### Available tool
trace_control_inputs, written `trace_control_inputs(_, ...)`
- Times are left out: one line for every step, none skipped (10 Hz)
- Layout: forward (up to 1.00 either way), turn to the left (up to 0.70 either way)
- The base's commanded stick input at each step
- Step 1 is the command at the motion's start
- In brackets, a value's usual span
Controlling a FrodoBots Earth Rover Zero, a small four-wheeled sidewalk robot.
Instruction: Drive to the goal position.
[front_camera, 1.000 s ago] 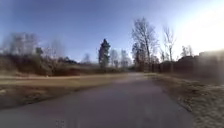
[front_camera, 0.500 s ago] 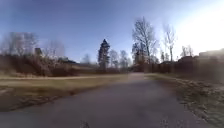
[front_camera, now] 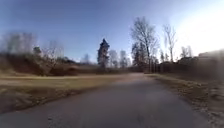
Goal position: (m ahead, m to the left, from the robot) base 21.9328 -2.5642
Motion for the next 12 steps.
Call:
trace_control_inputs(0.70, 0.00)
trace_control_inputs(0.70, 0.00)
trace_control_inputs(0.70, 0.00)
trace_control_inputs(0.70, 0.00)
trace_control_inputs(0.70, 0.00)
trace_control_inputs(0.70, 0.00)
trace_control_inputs(0.70, 0.00)
trace_control_inputs(0.70, 0.00)
trace_control_inputs(0.70, 0.00)
trace_control_inputs(0.70, 0.00)
trace_control_inputs(0.70, 0.00)
trace_control_inputs(0.70, 0.00)
